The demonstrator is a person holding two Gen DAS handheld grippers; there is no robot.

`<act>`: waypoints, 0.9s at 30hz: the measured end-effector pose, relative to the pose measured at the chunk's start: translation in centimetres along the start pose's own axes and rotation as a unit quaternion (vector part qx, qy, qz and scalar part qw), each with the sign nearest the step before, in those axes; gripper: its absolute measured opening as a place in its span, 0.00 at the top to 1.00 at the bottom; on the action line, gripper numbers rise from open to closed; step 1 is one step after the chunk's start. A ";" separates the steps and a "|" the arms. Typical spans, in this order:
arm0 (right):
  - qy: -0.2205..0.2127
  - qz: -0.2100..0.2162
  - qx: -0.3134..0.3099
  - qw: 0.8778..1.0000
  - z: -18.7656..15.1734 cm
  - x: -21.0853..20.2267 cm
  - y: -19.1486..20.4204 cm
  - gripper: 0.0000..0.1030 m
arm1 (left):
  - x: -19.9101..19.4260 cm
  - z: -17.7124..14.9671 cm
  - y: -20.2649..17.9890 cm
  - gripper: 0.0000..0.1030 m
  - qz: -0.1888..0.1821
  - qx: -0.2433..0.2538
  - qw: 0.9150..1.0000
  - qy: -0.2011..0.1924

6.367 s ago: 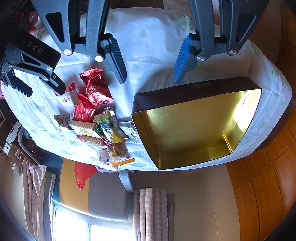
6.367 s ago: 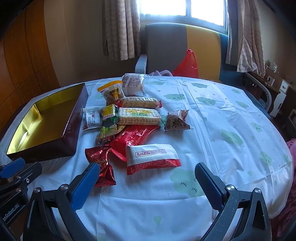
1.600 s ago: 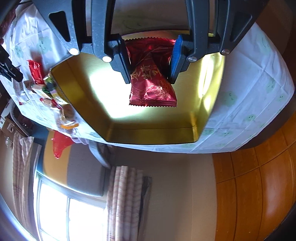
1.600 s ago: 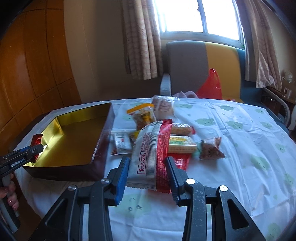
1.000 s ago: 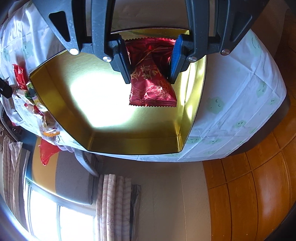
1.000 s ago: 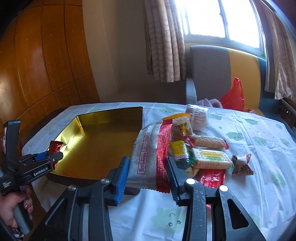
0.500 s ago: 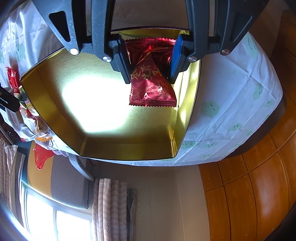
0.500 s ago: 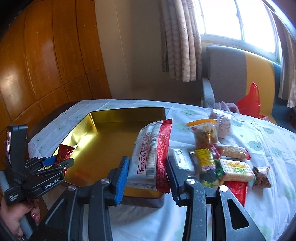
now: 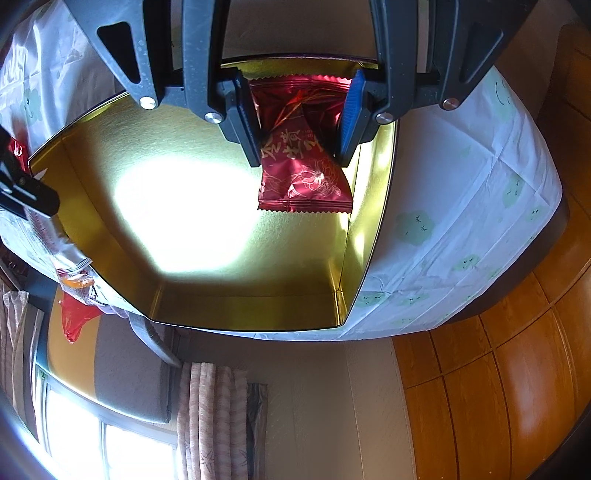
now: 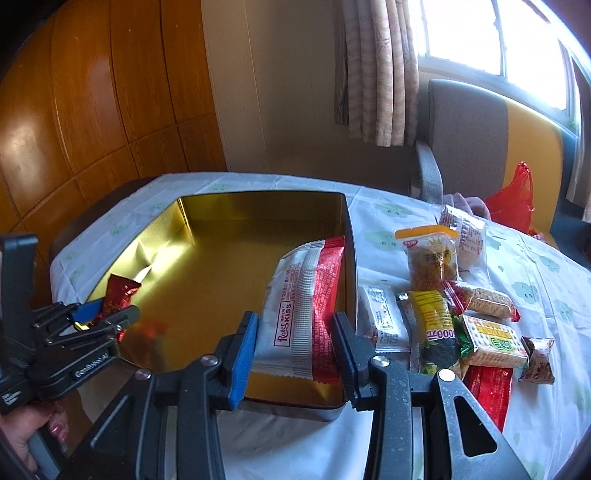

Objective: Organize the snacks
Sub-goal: 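Lower both held packets into the gold tin and open both tools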

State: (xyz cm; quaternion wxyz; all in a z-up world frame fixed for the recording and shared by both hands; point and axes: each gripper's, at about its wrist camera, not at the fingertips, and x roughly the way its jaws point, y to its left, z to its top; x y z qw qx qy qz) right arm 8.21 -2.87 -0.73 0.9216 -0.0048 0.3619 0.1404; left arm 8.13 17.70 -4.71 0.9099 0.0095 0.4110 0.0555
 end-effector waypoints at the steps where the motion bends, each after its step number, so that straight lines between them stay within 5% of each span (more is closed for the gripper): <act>1: 0.004 -0.001 -0.002 1.000 0.0 0.2 0.0 0.60 | 0.0 0.0 0.0 0.60 -0.001 -0.002 1.000 0.001; 13: 0.026 -0.022 -0.006 0.999 -0.2 2.2 -0.6 0.59 | 0.2 0.1 0.0 0.59 -0.009 -0.016 1.000 0.014; 27: -0.002 -0.015 0.014 1.000 -0.1 0.8 -1.2 0.48 | -0.7 0.5 0.2 0.59 -0.029 -0.036 0.999 0.005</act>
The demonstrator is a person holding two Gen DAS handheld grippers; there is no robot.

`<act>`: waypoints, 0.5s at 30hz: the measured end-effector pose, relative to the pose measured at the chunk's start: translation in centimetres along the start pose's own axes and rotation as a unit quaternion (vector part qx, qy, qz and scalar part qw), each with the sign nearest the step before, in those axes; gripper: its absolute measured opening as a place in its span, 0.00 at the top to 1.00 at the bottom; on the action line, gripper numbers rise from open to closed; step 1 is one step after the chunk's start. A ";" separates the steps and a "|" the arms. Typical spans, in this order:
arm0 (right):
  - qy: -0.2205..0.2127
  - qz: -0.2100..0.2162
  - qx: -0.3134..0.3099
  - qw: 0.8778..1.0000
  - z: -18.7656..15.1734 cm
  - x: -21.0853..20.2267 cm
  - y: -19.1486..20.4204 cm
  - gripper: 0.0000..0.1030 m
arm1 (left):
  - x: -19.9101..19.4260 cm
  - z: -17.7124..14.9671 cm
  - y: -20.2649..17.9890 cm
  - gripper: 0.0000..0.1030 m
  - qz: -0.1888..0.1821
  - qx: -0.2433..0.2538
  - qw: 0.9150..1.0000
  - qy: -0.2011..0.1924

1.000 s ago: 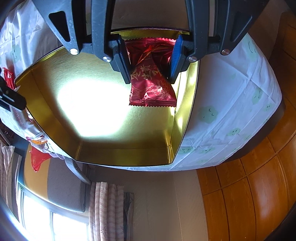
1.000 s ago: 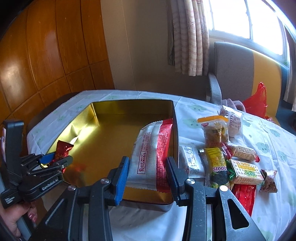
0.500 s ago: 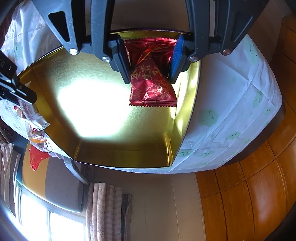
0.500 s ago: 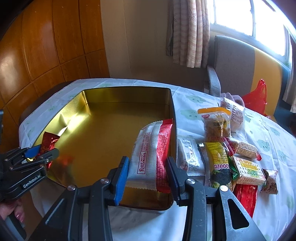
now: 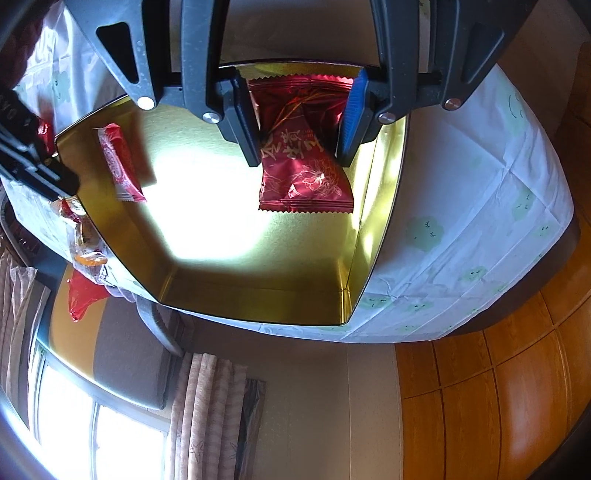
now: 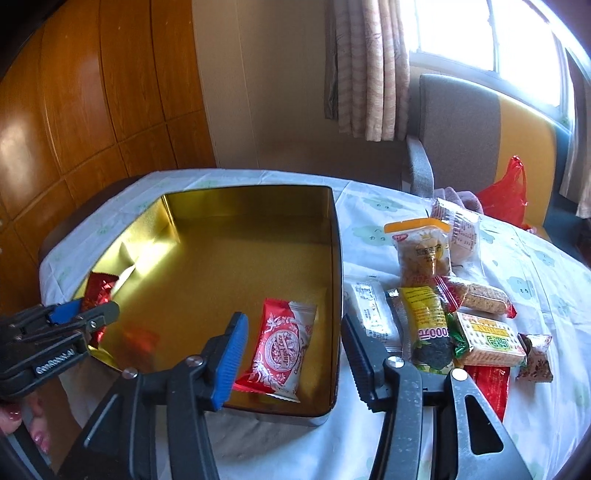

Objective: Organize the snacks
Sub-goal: 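Lower both held packets into the gold tin and open both tools, then grasp the long red packet with the left tool while the right tool grasps the peanut-candy bag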

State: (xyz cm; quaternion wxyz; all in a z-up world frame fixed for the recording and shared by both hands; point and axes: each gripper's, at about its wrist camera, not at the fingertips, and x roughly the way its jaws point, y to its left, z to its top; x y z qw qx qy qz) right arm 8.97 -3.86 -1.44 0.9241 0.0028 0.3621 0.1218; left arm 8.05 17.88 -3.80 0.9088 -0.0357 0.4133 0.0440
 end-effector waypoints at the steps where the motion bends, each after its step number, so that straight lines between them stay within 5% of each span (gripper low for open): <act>1: -0.003 -0.001 0.003 1.000 0.0 -0.3 -0.1 0.48 | 0.0 0.0 0.0 0.59 0.001 0.001 1.000 0.001; 9: -0.025 -0.002 0.047 0.999 -0.3 -2.5 -2.1 0.48 | -0.3 0.1 0.0 0.51 0.031 0.010 0.999 -0.017; 11: -0.029 -0.005 0.064 0.998 -0.5 -3.0 -3.0 0.47 | -0.6 0.2 0.0 0.41 0.026 0.009 0.999 -0.025; 15: -0.029 -0.017 0.092 0.995 -1.3 -3.7 -4.9 0.46 | -1.1 0.2 0.0 0.40 0.006 -0.001 0.999 -0.032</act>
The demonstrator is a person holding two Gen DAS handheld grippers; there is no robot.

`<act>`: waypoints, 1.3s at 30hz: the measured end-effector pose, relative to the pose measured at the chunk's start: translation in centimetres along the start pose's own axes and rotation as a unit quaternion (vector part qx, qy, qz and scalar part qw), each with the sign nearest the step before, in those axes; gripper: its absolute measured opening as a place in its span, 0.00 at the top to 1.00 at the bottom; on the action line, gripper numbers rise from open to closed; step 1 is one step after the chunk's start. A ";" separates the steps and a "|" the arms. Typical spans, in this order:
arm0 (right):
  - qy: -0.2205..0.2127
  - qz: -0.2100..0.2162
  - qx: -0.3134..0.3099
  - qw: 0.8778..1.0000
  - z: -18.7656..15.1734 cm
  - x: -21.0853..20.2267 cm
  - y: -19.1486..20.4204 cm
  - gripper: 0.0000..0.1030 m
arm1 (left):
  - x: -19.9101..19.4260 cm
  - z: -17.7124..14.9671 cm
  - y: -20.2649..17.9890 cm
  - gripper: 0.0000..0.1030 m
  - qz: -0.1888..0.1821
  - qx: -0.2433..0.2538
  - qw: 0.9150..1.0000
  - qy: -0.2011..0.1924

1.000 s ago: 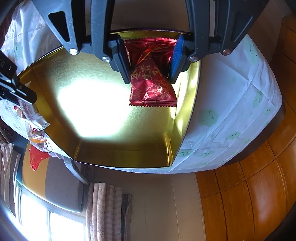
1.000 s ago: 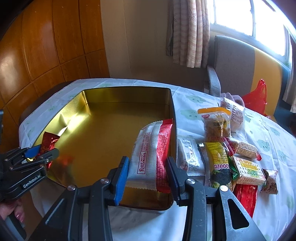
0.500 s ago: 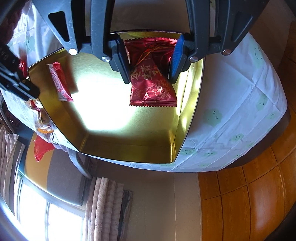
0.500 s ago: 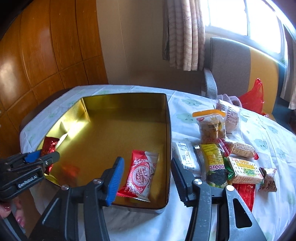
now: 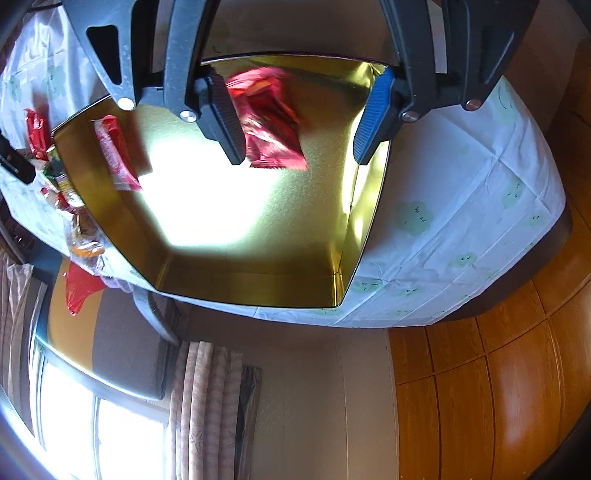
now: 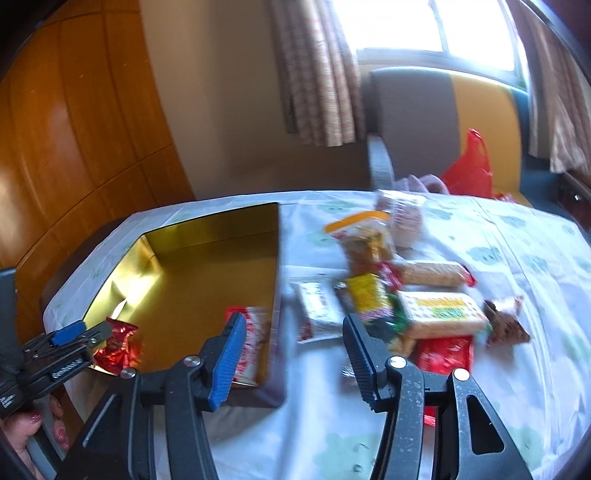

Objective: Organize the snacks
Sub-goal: 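Grasp the long red packet with the left tool while the right tool grasps the peanut-candy bag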

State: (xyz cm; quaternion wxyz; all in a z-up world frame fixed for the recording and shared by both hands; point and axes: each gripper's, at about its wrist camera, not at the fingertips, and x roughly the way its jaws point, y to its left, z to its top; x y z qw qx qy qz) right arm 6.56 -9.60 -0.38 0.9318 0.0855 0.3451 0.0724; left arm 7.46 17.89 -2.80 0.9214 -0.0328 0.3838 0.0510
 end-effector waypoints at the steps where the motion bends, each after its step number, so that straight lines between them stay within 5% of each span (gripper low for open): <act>1: 0.001 -0.003 0.006 1.000 -0.1 -0.1 -0.5 0.46 | -0.1 0.0 0.0 0.40 -0.006 -0.003 1.000 0.000; 9: 0.004 -0.045 0.061 0.997 -1.3 -1.6 -5.4 0.44 | -1.7 -0.8 -3.0 0.41 -0.126 -0.027 0.992 0.017; 18: 0.026 -0.083 0.096 0.992 -4.1 -2.7 -10.2 0.39 | -4.6 -2.7 -10.3 0.41 -0.213 0.053 0.975 0.032; 29: 0.045 -0.112 0.115 0.986 -6.9 -2.8 -13.9 0.39 | -5.3 -6.5 -16.2 0.41 -0.232 0.139 0.960 0.069; 39: 0.021 -0.153 0.109 0.982 -1.2 -0.6 -18.5 0.39 | -5.2 -6.7 -15.9 0.41 -0.215 0.133 0.964 0.081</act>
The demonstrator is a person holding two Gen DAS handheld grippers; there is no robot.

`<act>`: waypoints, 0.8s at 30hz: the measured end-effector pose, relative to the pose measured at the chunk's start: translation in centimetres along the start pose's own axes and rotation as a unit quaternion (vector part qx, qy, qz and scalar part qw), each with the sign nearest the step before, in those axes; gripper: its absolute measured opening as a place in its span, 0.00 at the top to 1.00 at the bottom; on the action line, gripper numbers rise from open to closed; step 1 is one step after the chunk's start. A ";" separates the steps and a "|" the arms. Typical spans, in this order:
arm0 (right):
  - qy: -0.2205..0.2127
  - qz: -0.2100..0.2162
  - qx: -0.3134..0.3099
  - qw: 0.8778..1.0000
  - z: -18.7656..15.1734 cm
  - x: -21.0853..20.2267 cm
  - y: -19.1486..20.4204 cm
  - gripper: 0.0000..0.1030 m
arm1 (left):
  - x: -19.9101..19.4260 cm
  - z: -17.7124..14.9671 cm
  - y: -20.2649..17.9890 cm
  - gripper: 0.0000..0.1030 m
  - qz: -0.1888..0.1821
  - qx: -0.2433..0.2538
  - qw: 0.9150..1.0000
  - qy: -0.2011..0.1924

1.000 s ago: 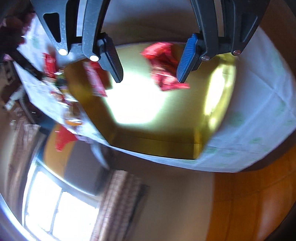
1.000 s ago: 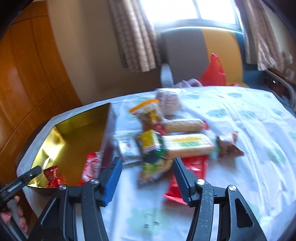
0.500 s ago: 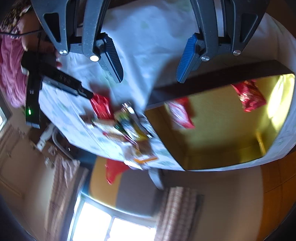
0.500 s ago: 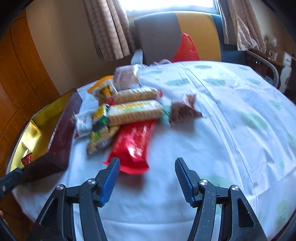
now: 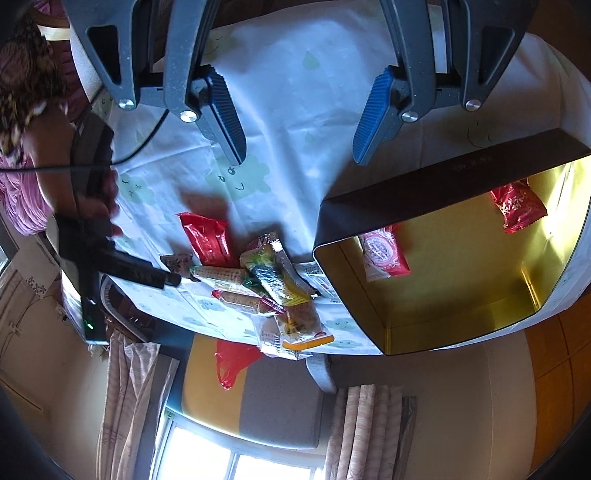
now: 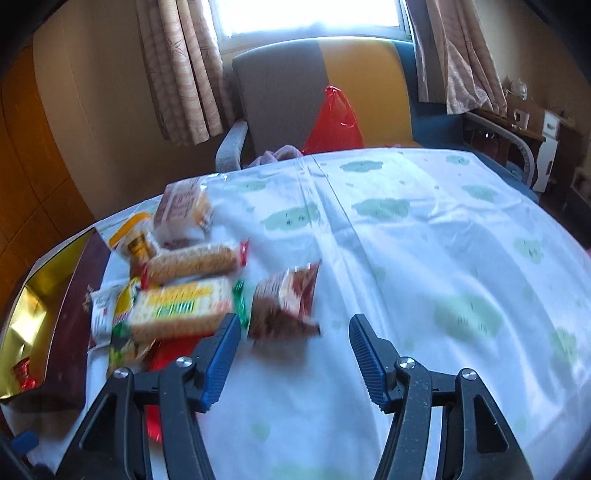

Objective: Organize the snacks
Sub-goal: 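Grasp the long red packet with the left tool while the right tool grasps the peanut-candy bag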

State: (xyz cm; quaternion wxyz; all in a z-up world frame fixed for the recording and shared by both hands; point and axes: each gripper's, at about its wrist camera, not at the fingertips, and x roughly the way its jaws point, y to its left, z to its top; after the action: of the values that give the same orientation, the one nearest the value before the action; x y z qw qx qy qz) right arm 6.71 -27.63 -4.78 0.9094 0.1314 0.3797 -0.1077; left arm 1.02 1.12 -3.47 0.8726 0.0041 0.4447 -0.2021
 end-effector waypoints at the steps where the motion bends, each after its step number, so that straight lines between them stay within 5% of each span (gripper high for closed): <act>1: 0.001 -0.002 -0.004 1.000 0.6 0.5 0.1 0.40 | 0.0 0.0 0.0 0.41 0.000 -0.001 1.000 0.001; 5: 0.018 -0.007 -0.018 1.000 1.7 2.7 0.8 0.44 | 0.1 0.0 -0.3 0.41 0.008 0.003 1.000 0.005; 8: 0.038 -0.006 -0.030 0.999 1.6 4.3 1.2 0.56 | 0.1 0.1 -0.6 0.41 0.012 0.010 1.000 0.006; 24: 0.019 -0.003 0.010 1.000 -0.7 2.0 -4.1 0.56 | 3.4 3.4 -6.1 0.41 -0.013 0.074 0.997 0.023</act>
State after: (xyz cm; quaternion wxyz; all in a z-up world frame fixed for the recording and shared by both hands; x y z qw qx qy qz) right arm 6.44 -31.48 -7.35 0.9001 0.1416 0.3964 -0.1121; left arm 3.25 -6.35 -3.04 0.8569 0.0677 0.4480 -0.2459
